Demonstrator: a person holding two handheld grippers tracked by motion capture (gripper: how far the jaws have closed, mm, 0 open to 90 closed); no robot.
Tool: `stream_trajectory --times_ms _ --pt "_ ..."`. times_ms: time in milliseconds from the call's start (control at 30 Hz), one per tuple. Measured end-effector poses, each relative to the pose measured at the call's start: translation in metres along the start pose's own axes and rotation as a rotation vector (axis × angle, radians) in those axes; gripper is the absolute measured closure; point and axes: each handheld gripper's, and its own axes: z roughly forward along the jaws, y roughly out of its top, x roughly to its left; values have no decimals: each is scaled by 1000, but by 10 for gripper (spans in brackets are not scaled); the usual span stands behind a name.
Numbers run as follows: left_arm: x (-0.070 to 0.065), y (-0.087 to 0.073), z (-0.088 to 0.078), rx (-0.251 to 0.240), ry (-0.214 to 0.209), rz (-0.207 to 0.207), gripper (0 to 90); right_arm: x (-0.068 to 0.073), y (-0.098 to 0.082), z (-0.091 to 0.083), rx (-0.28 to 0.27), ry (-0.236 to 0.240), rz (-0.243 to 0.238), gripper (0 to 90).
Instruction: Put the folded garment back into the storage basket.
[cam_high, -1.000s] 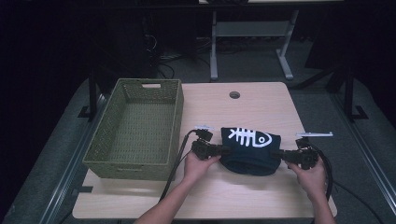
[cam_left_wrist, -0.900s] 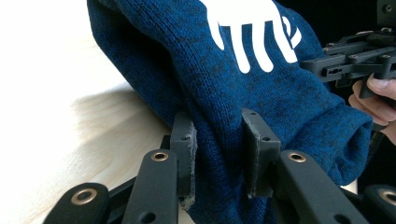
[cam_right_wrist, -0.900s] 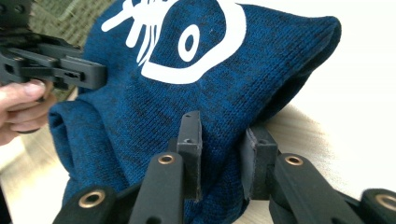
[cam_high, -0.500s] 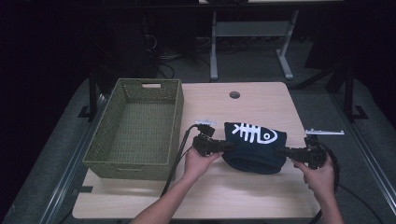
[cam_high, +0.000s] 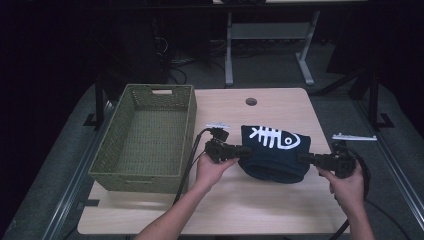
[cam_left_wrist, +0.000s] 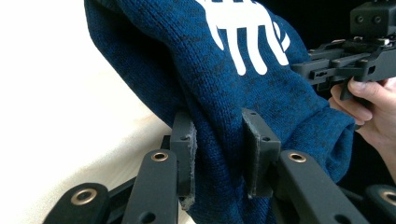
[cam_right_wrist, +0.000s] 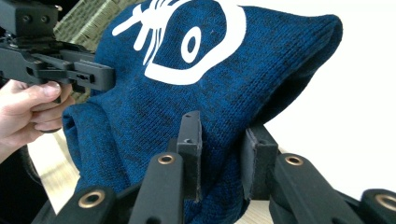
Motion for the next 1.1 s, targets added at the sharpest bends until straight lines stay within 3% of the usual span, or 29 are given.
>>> stream_trajectory --times_ms 533,1100 --pt "-8 15 -24 -36 -20 23 692 17 16 -9 -26 39 -21 723" --pt "-9 28 -51 -82 -50 11 692 32 34 -12 -76 151 5 724"
